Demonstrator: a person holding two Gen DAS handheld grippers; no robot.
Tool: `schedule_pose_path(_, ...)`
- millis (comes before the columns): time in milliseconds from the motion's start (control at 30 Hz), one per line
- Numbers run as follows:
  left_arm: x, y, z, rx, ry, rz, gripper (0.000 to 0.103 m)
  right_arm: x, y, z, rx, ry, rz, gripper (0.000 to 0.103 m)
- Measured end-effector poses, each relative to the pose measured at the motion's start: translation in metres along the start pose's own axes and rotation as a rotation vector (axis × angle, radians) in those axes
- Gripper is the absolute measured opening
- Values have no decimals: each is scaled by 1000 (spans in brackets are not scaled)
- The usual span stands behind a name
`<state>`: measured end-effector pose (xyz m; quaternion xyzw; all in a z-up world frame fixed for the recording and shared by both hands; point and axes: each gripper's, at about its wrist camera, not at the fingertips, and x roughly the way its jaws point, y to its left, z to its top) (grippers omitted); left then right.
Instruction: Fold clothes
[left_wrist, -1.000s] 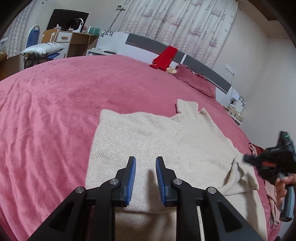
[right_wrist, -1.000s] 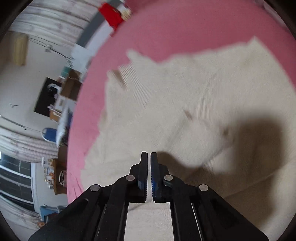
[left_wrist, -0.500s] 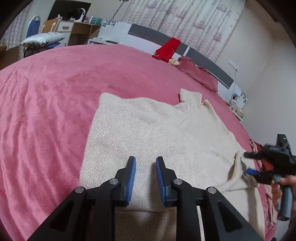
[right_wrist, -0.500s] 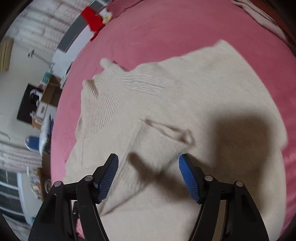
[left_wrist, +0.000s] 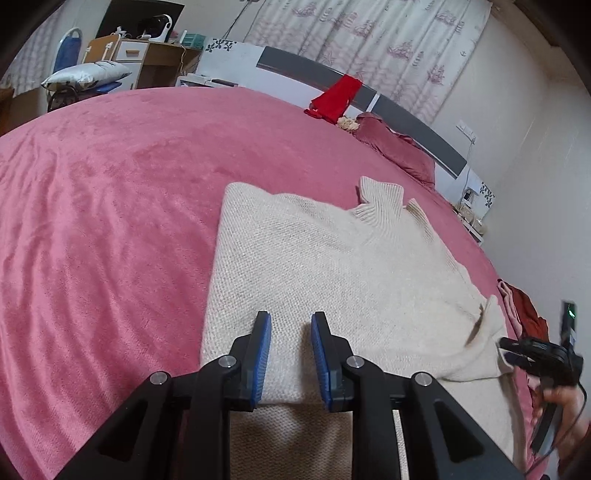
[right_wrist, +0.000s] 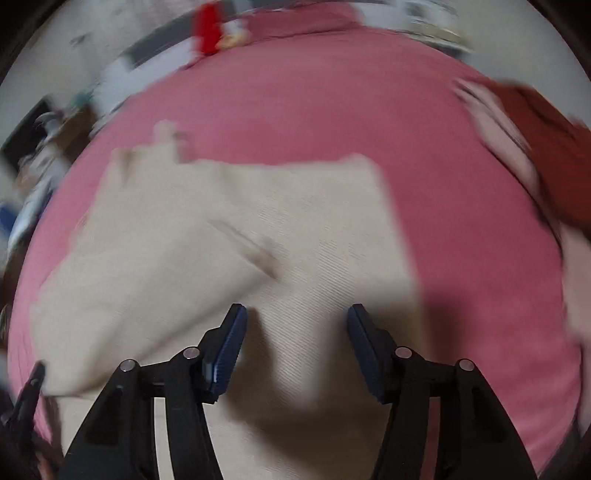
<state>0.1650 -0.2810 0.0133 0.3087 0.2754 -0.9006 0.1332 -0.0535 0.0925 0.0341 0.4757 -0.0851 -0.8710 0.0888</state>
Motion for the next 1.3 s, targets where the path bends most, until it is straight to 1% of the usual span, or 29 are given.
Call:
schedule_pose_path(33,0,0,0,-2,1,2,22,-10,-3,-5,44,-49,5,59)
schedule_pose_path(67,1,0,0,-2,1,5,22,-20,3,-8,50,-88,30,59)
schedule_pose_path(133,1,-1,-1,3,2,9,22,-34,29,-13,-1,-143,153,59)
schedule_pose_path(167,2,-1,-1,5,3,11,22,-37,55,-14,-67,-143,242,59)
schedule_pose_path(200,2,0,-2,4,5,9,22,-35,80,-16,-124,-122,295,59)
schedule_pose_path(400,7,9,-1,-35,19,-32,22,9,192,-24,-332,81,367,59)
schedule_pose_path(433,8,9,-1,-36,20,-33,22,19,198,-26,-329,117,344,59)
schedule_pose_path(467,8,9,-1,-36,20,-35,22,27,191,-27,-289,139,301,59)
schedule_pose_path(500,9,9,-1,-35,20,-34,22,28,179,-27,-234,136,275,58)
schedule_pose_path(533,9,9,-2,-32,21,-31,22,27,159,-28,-160,120,250,58)
schedule_pose_path(667,11,8,-2,-19,24,-20,22,5,54,-32,57,-8,127,58)
schedule_pose_path(700,11,7,-1,-16,25,-17,22,1,34,-35,96,-28,123,58)
schedule_pose_path(733,11,6,-1,-14,25,-14,22,-1,20,-36,125,-35,153,58)
schedule_pose_path(767,11,6,-1,-13,26,-12,22,-4,13,-33,137,-41,155,58)
schedule_pose_path(800,9,5,0,-13,25,-6,22,-8,14,-28,130,-51,110,59)
schedule_pose_path(833,5,3,1,-12,22,9,22,-16,15,-25,121,-80,80,61)
schedule_pose_path(867,1,0,2,-7,17,26,22,-26,20,-23,116,-126,82,62)
schedule_pose_path(900,-4,-5,4,3,1,28,22,-34,28,-21,90,-153,103,63)
schedule_pose_path(933,-9,-11,7,18,-25,19,22,-38,38,-20,43,-162,141,66)
schedule_pose_path(1000,-15,-27,15,57,-70,-3,22,-47,59,-18,-51,-178,219,67)
schedule_pose_path(1067,-11,-47,26,118,-97,-35,26,-46,74,-22,-149,-170,283,67)
schedule_pose_path(1100,1,-56,31,155,-73,-43,26,-42,82,-24,-193,-157,310,67)
schedule_pose_path(1133,17,-61,35,189,-31,-35,26,-31,95,-24,-230,-131,331,67)
schedule_pose_path(1167,34,-63,38,218,20,-5,26,-19,105,-28,-254,-97,350,67)
schedule_pose_path(1200,53,-60,39,242,80,44,26,-8,111,-34,-267,-62,370,67)
schedule_pose_path(1233,62,-53,40,241,107,57,26,3,118,-41,-279,-26,391,67)
schedule_pose_path(1267,63,-40,41,214,100,32,24,15,124,-48,-300,2,397,67)
schedule_pose_path(1300,63,-27,42,188,93,7,22,23,129,-52,-335,1,390,67)
